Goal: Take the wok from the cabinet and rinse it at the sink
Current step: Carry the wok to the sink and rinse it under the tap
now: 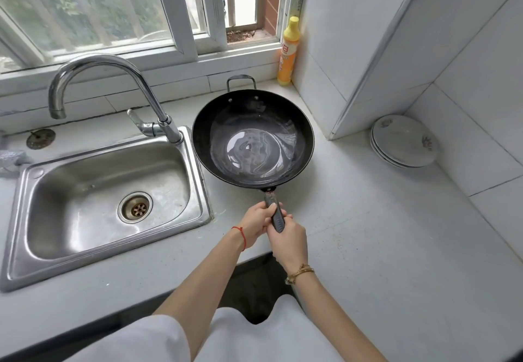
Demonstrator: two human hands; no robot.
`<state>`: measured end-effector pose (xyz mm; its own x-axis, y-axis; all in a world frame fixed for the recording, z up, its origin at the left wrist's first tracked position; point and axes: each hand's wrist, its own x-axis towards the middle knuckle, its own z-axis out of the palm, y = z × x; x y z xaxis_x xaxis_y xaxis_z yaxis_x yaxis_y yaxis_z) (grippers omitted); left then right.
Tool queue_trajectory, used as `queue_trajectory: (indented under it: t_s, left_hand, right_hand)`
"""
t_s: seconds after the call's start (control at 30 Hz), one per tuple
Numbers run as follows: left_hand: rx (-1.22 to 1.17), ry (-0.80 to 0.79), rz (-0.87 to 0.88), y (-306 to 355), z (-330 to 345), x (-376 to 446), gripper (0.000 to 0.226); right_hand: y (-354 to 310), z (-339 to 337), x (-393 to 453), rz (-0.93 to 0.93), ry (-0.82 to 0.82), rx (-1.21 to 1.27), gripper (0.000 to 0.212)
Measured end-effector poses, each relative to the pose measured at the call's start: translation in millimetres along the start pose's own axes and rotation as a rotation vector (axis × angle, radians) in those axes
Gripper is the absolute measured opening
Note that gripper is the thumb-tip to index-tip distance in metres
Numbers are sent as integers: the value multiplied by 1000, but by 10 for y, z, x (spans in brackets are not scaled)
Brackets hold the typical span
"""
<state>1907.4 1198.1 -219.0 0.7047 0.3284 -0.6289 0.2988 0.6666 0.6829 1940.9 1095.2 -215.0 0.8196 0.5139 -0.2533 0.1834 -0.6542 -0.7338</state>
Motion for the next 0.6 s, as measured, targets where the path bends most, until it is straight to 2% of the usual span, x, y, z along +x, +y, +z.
queue_trajectory:
  t_s: [0.37,0.6]
  left_hand:
    - [-52,-35,0,26,40,-64,29]
    - [7,26,-7,-16,94,-110,26]
  right_hand:
    - [31,-13,29,25,-35,-72,31]
    - [31,-9,1,53,-115,-78,26]
